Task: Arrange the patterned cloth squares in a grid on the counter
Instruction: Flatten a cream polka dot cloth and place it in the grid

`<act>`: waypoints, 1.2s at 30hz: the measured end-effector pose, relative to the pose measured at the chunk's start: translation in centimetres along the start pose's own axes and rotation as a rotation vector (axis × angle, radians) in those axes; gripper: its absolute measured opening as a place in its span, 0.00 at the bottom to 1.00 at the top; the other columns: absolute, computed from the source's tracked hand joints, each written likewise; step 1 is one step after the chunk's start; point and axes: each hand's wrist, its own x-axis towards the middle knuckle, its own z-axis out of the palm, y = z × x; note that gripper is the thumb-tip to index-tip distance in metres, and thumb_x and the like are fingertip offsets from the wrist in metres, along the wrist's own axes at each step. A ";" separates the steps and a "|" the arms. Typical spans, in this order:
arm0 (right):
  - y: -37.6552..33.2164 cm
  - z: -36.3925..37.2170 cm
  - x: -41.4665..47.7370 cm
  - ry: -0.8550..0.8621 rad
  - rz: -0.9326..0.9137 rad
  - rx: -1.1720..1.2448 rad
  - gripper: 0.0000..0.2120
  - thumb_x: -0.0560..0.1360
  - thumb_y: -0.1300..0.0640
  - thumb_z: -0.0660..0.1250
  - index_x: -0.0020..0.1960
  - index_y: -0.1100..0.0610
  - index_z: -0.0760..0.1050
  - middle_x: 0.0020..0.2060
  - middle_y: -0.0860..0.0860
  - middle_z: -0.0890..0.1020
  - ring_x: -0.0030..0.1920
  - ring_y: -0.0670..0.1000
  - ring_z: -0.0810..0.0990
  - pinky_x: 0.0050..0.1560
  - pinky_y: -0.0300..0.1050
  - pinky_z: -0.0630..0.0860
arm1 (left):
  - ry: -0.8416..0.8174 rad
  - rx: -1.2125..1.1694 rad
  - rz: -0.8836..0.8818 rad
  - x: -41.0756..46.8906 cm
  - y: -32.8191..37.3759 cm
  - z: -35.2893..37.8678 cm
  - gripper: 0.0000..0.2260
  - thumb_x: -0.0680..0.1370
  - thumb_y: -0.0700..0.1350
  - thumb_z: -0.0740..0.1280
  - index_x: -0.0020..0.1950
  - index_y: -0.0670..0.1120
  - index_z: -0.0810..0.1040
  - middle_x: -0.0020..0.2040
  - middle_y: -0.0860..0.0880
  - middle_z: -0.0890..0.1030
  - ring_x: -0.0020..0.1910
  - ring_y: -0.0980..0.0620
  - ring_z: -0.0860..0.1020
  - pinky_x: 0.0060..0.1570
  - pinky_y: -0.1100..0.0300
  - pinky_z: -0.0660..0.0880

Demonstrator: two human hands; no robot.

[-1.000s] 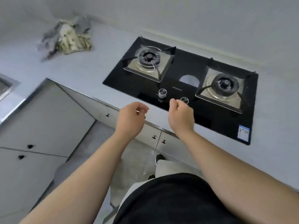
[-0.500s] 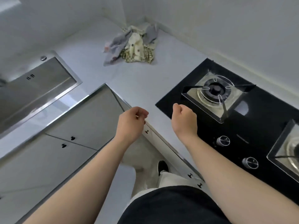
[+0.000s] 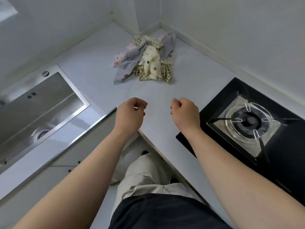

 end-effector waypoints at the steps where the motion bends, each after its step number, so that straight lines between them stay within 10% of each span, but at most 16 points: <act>1: -0.4 0.6 1.1 0.009 -0.003 -0.013 0.21 0.80 0.48 0.56 0.43 0.64 0.77 0.39 0.58 0.83 0.41 0.61 0.81 0.42 0.59 0.80 | -0.013 0.022 0.021 1.7 0.0 -0.1 0.13 0.80 0.38 0.60 0.48 0.50 0.82 0.48 0.56 0.83 0.39 0.62 0.82 0.25 0.70 0.69; 8: -3.3 7.0 10.6 0.116 0.011 -0.164 0.06 0.79 0.52 0.64 0.53 0.51 0.78 0.48 0.47 0.82 0.47 0.51 0.80 0.46 0.48 0.79 | -0.144 0.320 0.305 15.9 -2.3 0.8 0.10 0.80 0.40 0.63 0.54 0.50 0.83 0.52 0.51 0.83 0.48 0.49 0.81 0.45 0.57 0.76; 15: -1.2 13.0 19.2 0.222 -0.085 -0.410 0.18 0.78 0.55 0.65 0.68 0.50 0.75 0.62 0.52 0.74 0.63 0.56 0.73 0.50 0.47 0.73 | -0.162 0.416 0.664 24.9 -4.7 2.6 0.12 0.77 0.36 0.64 0.57 0.46 0.82 0.55 0.47 0.80 0.51 0.44 0.79 0.46 0.51 0.78; 22: 0.8 14.9 21.8 0.483 -0.385 -0.289 0.09 0.78 0.55 0.63 0.53 0.56 0.79 0.52 0.52 0.80 0.56 0.56 0.74 0.52 0.50 0.73 | -0.025 0.244 0.805 26.7 -7.5 6.0 0.15 0.77 0.41 0.69 0.64 0.47 0.77 0.63 0.49 0.76 0.45 0.48 0.80 0.48 0.48 0.78; 27: -3.3 13.2 17.9 0.421 -0.570 -0.009 0.07 0.80 0.56 0.60 0.44 0.52 0.69 0.33 0.44 0.74 0.37 0.49 0.72 0.39 0.47 0.68 | 0.072 0.062 0.820 24.4 -6.2 5.3 0.20 0.81 0.42 0.66 0.73 0.47 0.70 0.72 0.47 0.69 0.62 0.47 0.75 0.55 0.62 0.67; 36: -6.3 9.3 3.3 0.513 -0.635 0.261 0.17 0.79 0.58 0.57 0.34 0.51 0.58 0.29 0.44 0.64 0.33 0.46 0.63 0.36 0.46 0.62 | 0.257 0.041 0.965 12.0 -6.2 -2.2 0.08 0.77 0.41 0.63 0.47 0.44 0.82 0.38 0.50 0.81 0.38 0.49 0.77 0.42 0.53 0.73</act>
